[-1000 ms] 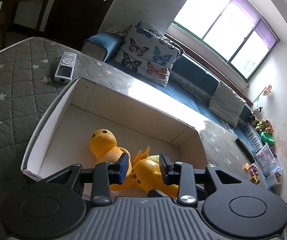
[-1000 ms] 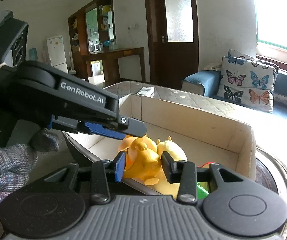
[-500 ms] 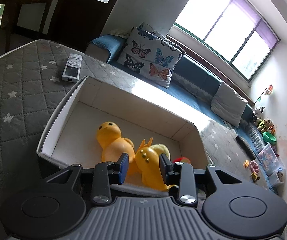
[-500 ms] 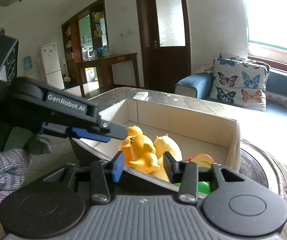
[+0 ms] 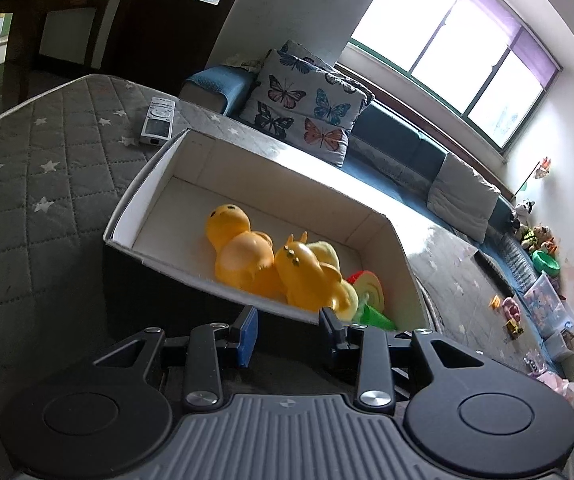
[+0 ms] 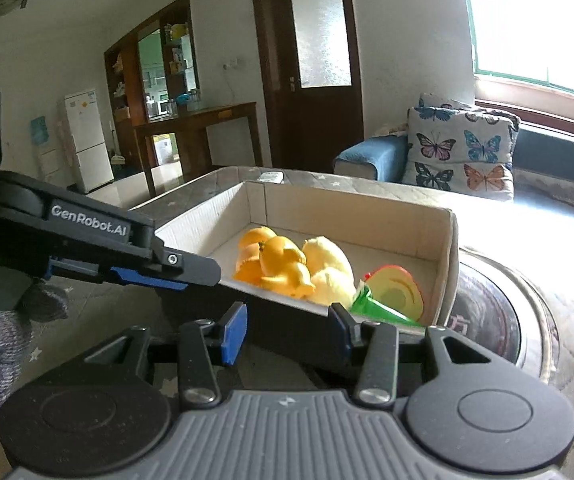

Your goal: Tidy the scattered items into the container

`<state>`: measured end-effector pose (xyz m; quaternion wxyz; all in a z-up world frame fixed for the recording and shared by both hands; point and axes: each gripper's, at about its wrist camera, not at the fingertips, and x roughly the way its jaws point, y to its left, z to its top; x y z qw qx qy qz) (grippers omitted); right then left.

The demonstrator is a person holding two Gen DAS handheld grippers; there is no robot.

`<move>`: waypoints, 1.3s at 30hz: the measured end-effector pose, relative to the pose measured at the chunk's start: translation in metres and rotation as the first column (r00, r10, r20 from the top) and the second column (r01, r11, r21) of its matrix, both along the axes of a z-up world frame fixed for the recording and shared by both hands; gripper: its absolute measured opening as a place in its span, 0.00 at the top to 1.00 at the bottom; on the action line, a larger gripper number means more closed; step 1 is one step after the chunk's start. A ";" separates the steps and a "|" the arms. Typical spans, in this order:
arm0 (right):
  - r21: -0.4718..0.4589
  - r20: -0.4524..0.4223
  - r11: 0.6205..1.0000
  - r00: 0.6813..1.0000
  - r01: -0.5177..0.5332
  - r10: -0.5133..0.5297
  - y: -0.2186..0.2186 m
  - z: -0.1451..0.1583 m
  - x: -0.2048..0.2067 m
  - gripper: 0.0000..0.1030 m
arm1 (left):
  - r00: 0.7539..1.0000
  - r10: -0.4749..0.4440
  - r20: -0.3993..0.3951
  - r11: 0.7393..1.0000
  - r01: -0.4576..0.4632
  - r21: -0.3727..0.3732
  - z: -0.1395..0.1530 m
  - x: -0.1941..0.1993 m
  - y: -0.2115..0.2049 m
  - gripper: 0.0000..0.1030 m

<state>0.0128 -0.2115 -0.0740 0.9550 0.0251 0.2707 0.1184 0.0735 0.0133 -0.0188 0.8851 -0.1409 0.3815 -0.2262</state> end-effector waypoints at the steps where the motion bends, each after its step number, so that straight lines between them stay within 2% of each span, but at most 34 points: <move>1: 0.001 -0.004 1.000 1.000 0.004 -0.004 0.000 -0.001 -0.001 0.56 | 1.000 -0.001 0.000 1.000 0.001 0.003 0.000 -0.002 0.000 0.65; 4: 0.004 -0.017 1.000 1.000 0.018 -0.018 0.001 -0.003 -0.005 0.54 | 1.000 -0.002 -0.005 1.000 0.002 0.019 -0.002 -0.009 -0.001 0.65; 6: 0.007 -0.029 1.000 0.999 0.029 -0.029 0.002 -0.005 -0.008 0.49 | 1.000 0.000 -0.008 0.999 0.000 0.032 -0.003 -0.013 -0.002 0.65; 11: 0.012 -0.054 0.999 0.998 0.043 -0.043 0.005 -0.011 -0.015 0.46 | 1.000 0.005 -0.010 0.998 -0.004 0.070 -0.006 -0.023 -0.004 0.65; 13: 0.009 -0.058 0.999 0.997 0.049 -0.048 0.006 -0.013 -0.018 0.34 | 1.000 0.005 -0.003 0.995 -0.005 0.095 -0.008 -0.027 -0.005 0.65; 17: 0.008 -0.074 0.998 0.995 0.060 -0.060 0.007 -0.016 -0.022 0.31 | 1.000 0.012 0.006 0.992 -0.012 0.130 -0.010 -0.033 -0.007 0.65; 19: 0.007 -0.084 0.998 0.994 0.065 -0.065 0.008 -0.019 -0.023 0.22 | 1.000 0.018 0.006 0.990 -0.019 0.141 -0.012 -0.035 -0.007 0.65; 22: 0.004 -0.093 0.998 0.993 0.068 -0.067 0.010 -0.023 -0.025 0.17 | 1.000 0.029 0.012 0.987 -0.031 0.161 -0.015 -0.039 -0.008 0.65; 31: -0.009 -0.106 0.996 0.990 0.090 -0.091 0.015 -0.029 -0.035 0.08 | 0.997 0.046 0.056 0.973 -0.058 0.223 -0.018 -0.053 -0.011 0.65; 36: -0.014 -0.114 0.993 0.986 0.118 -0.119 0.015 -0.029 -0.040 0.02 | 0.996 0.039 0.078 0.976 -0.054 0.209 -0.016 -0.061 -0.008 0.64; 39: -0.016 -0.117 0.993 0.986 0.121 -0.122 0.016 -0.030 -0.042 0.02 | 0.996 0.032 0.081 0.974 -0.049 0.223 -0.017 -0.064 -0.009 0.64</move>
